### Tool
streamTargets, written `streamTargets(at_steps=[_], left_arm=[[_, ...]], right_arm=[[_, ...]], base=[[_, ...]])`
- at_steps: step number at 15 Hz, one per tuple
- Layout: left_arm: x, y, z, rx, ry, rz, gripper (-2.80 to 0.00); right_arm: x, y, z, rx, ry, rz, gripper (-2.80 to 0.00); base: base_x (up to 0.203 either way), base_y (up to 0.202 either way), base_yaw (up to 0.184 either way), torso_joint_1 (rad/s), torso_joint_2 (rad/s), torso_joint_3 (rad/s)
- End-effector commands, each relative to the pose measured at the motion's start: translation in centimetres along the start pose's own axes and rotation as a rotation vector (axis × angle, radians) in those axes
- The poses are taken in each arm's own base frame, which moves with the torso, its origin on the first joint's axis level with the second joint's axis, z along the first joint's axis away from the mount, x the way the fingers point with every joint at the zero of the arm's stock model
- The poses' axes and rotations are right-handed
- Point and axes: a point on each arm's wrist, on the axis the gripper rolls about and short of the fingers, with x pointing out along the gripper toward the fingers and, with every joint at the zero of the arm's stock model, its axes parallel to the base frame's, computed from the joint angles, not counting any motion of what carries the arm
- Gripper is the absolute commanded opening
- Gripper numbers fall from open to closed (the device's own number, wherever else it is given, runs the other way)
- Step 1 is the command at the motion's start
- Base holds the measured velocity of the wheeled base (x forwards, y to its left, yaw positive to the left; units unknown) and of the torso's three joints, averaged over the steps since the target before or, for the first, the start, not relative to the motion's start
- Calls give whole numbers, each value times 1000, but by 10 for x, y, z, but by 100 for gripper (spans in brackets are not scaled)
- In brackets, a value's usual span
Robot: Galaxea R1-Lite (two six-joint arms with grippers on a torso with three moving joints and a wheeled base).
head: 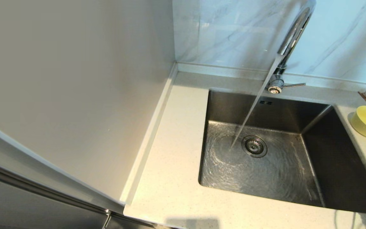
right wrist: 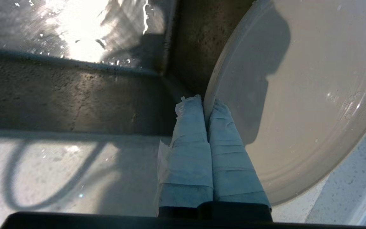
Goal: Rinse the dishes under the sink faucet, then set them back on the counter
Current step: Place the plate on the table
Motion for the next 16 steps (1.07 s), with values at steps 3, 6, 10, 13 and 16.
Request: streamTargets(at_steps=[3,6,10,13,16], left_arm=[[0,0,0,0,-1,0,-280],[0,0,0,0,-1,0,-280],[0,0,0,0,-1,0,-280],[0,0,0,0,0,0,-280],[0,0,0,0,1,0,-280]], right_arm=[[12,-6,-1,19,41,-6,-280],[12,-7,0,23,38,-8,0],[4,-9,3,35,1,-28,0],[-23,-10,3,37,-100,-43,0],[-55,-5,0,26,-206,33,0]], base=[[0,0,0,0,0,0],[0,0,0,0,0,0],[0,0,0,0,0,0],[0,0,0,0,0,0],[0,0,0,0,0,0]])
